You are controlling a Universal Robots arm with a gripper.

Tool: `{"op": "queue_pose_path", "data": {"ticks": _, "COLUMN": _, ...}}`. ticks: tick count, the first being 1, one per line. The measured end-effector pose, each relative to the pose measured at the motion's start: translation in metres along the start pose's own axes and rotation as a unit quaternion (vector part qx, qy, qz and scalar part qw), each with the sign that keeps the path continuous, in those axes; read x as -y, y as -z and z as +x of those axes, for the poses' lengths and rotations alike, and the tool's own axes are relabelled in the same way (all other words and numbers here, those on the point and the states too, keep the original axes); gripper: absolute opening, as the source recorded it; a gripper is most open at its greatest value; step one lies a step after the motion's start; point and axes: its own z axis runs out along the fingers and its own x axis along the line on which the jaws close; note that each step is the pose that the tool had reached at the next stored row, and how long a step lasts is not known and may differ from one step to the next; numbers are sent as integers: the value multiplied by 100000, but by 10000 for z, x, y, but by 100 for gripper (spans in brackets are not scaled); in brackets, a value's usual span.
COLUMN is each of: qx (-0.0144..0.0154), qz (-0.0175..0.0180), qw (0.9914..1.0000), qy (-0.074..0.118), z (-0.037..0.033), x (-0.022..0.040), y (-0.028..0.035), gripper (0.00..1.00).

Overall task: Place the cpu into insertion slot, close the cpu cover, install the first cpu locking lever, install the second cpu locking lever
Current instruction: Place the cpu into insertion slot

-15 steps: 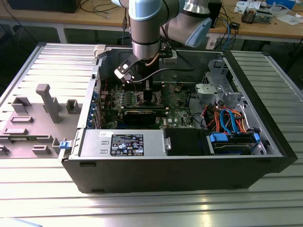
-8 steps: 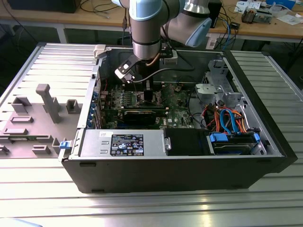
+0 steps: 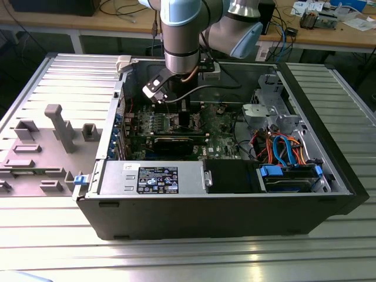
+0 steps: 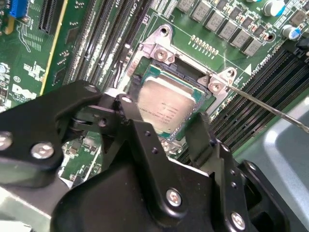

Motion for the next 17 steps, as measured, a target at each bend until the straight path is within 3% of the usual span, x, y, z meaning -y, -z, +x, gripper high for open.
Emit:
{"op": "queue_pose_path", "data": {"ticks": 1, "qx": 10, "qz": 10, "qw": 100000, "qy": 2, "z": 0, "x": 0, "y": 1, "gripper": 68}}
{"op": "queue_pose_path", "data": {"ticks": 10, "qx": -308, "qz": 11, "qw": 100000, "qy": -22, "z": 19, "x": 0, "y": -16, "gripper": 68}}
{"op": "queue_pose_path", "data": {"ticks": 17, "qx": -331, "qz": 14, "qw": 99999, "qy": -24, "z": 32, "x": 1, "y": -19, "gripper": 68}}
